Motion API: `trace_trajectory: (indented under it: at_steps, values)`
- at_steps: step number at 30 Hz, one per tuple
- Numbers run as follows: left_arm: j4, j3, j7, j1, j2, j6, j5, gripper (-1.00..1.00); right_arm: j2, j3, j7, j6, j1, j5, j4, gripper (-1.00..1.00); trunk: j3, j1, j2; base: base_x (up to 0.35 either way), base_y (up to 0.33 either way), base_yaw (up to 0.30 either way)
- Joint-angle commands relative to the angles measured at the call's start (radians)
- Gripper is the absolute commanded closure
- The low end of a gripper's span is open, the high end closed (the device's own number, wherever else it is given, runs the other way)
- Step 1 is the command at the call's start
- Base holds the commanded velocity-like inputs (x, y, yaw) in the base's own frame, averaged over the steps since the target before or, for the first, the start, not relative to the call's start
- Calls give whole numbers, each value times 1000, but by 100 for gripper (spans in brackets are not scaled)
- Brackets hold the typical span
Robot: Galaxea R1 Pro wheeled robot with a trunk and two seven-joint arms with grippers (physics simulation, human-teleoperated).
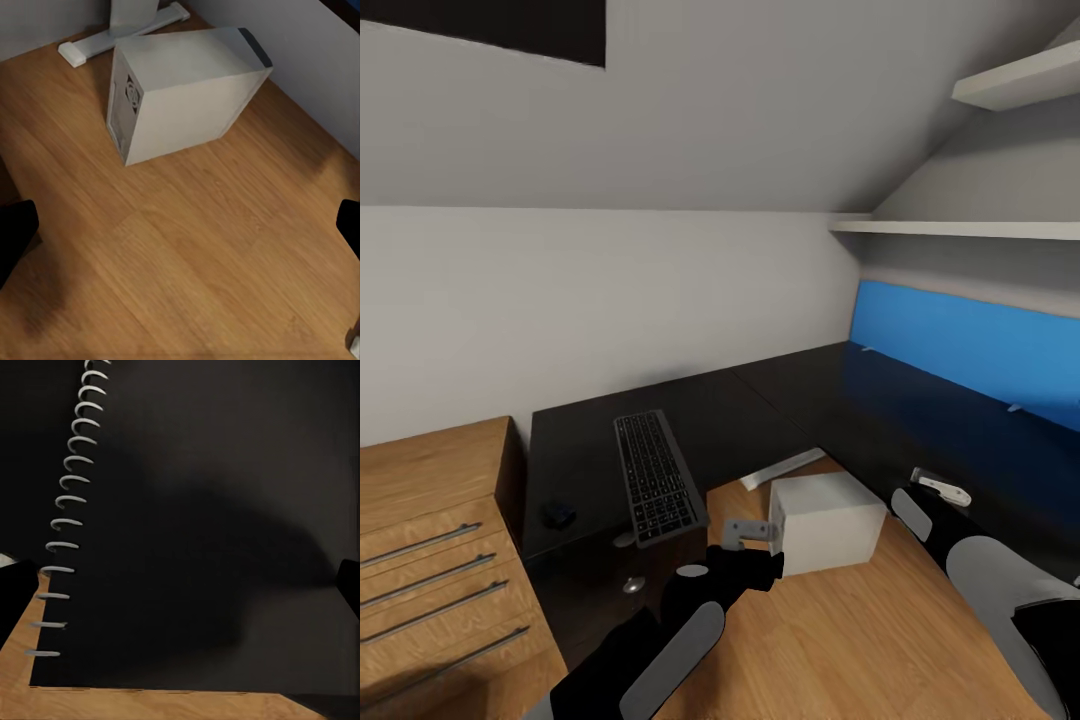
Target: In the bedroom, organize the workspace by keeping the computer under the desk, ensuring the monitor is on the desk, placing the keyboard on the desk next to the monitor, placing the mouse on the desk next to the keyboard, moving the folder from the swivel chair onto the desk next to the mouse, stacking the notebook on top of the folder with the pen on top of the notebook, and positioning the swivel chair next to the desk.
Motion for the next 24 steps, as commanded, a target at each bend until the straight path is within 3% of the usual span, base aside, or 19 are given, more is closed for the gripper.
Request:
trace_trajectory:
  at_steps: [1,13,24]
  values:
    - [-1,-1,10,-1,0,1,9,-100,-1,8,-6,7,0,-6,-3,-100,-1,0,-1,-9,0,0]
    - [-1,-1,10,-1,0,1,9,-100,-1,9,-6,4,-1,-6,-7,-100,-1,0,-1,-2,0,0]
    - [-2,-1,10,-1,-1,1,9,-100,0,9,-6,2,0,-6,-11,-100,27,-35,62,0,0,0]
